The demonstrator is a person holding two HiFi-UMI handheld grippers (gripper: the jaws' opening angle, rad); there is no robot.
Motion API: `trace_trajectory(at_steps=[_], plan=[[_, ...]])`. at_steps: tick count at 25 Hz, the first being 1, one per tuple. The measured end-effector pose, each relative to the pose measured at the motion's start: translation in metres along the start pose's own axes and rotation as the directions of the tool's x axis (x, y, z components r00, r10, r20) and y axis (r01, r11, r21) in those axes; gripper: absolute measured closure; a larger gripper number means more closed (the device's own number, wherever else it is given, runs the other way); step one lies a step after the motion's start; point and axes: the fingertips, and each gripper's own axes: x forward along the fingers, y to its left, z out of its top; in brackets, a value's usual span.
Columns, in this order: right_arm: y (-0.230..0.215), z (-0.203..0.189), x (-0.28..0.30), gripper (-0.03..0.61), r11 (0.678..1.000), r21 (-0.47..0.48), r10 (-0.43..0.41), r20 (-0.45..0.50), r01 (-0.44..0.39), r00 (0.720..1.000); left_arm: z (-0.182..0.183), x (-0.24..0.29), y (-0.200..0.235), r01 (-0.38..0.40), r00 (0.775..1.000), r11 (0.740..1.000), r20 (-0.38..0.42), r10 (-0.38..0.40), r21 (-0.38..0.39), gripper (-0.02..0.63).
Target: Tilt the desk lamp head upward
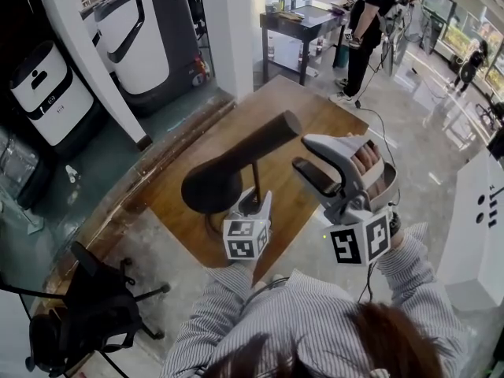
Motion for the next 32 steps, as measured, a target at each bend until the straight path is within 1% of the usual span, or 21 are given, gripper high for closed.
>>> trace_trajectory(at_steps=[3,5,7,9,11,13,15,19,22,24,27,30,32], plan=[[-0.012,-0.001,0.004,0.357,0.993,-0.115,-0.021,-0.013,0.02,1.0,0.001,0.002,0.001,-0.004,1.0,1.0,-0.005,0.004,-0.006,0.495],[-0.017,0.0,0.009,0.339,0.977,-0.211,-0.019,-0.023,0.014,1.0,0.002,0.003,0.001,-0.005,1.0,1.0,-0.007,0.005,-0.007,0.497],[-0.018,0.001,0.015,0.33,0.949,-0.314,-0.008,-0.032,-0.002,0.999,0.002,0.003,0.002,-0.009,1.0,1.0,-0.006,0.009,-0.006,0.498],[-0.019,0.001,0.021,0.328,0.913,-0.407,0.004,-0.042,-0.02,0.999,0.002,0.004,0.002,-0.008,1.0,1.0,-0.005,0.008,-0.009,0.499],[-0.02,0.001,0.027,0.328,0.877,-0.479,0.013,-0.051,-0.036,0.999,0.001,0.004,0.002,-0.005,1.0,1.0,-0.005,0.005,-0.015,0.499],[-0.022,0.003,0.031,0.328,0.849,-0.527,0.024,-0.052,-0.048,0.998,0.002,0.005,0.001,-0.005,1.0,1.0,-0.005,0.005,-0.014,0.499],[-0.021,0.005,0.034,0.328,0.83,-0.554,0.047,-0.052,-0.068,0.998,0.003,0.004,0.001,-0.006,1.0,1.0,-0.005,0.006,-0.012,0.498],[-0.008,0.003,0.04,0.328,0.8,-0.584,0.116,-0.075,-0.138,0.99,0.001,0.005,0.002,-0.002,1.0,1.0,-0.005,0.002,-0.015,0.499],[-0.007,0.002,0.046,0.328,0.786,-0.598,0.127,-0.086,-0.153,0.988,0.0,0.005,0.002,0.001,1.0,1.0,-0.005,-0.001,-0.021,0.499],[-0.008,0.002,0.049,0.328,0.791,-0.59,0.137,-0.089,-0.163,0.987,0.002,0.005,0.003,0.002,1.0,1.0,-0.001,-0.002,-0.026,0.499],[-0.008,0.003,0.052,0.328,0.806,-0.564,0.151,-0.093,-0.177,0.984,0.003,0.005,0.003,0.003,1.0,0.999,0.001,-0.003,-0.032,0.499],[-0.007,0.002,0.052,0.328,0.812,-0.558,0.146,-0.09,-0.171,0.985,0.002,0.006,0.004,0.004,1.0,0.999,-0.001,-0.004,-0.034,0.501],[-0.006,0.002,0.051,0.328,0.817,-0.553,0.136,-0.085,-0.16,0.987,0.0,0.006,0.006,0.008,1.0,0.999,-0.003,-0.008,-0.04,0.515]])
